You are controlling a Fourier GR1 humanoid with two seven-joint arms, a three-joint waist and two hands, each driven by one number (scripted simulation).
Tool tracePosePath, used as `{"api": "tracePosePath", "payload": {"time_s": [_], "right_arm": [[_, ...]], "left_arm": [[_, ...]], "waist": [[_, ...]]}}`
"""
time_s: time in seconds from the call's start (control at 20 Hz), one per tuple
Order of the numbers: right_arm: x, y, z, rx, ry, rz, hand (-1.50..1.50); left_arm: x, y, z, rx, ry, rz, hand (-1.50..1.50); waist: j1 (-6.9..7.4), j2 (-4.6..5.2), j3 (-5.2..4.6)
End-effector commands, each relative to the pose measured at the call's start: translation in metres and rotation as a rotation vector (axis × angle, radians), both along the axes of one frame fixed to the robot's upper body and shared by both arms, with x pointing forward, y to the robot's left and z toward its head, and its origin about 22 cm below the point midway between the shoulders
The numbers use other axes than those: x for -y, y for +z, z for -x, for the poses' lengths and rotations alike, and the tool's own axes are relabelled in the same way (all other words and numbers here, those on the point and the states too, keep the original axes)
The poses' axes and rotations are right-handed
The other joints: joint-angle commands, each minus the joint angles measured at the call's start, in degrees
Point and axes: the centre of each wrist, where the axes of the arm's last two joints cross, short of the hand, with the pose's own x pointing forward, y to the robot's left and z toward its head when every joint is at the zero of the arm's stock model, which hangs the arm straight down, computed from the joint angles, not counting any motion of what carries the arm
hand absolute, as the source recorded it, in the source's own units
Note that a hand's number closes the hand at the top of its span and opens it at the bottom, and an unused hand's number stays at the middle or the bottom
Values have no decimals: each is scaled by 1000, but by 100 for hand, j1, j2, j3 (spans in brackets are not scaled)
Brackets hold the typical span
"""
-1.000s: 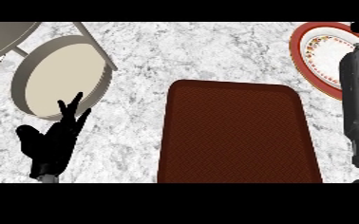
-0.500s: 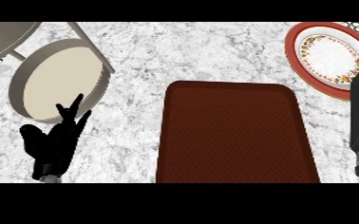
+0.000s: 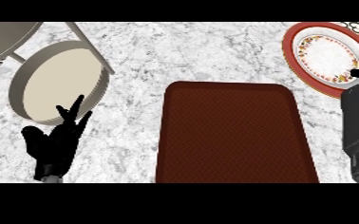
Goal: Pick the tomato from the tray and place it in the plate
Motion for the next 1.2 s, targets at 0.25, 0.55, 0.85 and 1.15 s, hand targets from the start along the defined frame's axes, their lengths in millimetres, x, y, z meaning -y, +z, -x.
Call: {"api": "tracePosePath", "payload": {"time_s": [0.25, 0.55, 0.85, 1.15], "right_arm": [[-11, -16, -5, 274, 34, 87, -150], [-10, -16, -1, 444, -19, 191, -150], [-62, -30, -12, 552, 32, 136, -150], [-115, -39, -9, 567, 201, 74, -150]], "left_arm": [[33, -15, -12, -80, -117, 95, 0], [24, -21, -7, -112, -88, 69, 0], [24, -13, -7, -130, -75, 62, 0], [16, -22, -4, -133, -75, 72, 0]], "waist": [[-64, 61, -81], [-144, -3, -92], [-232, -106, -98], [-323, -143, -110]]}}
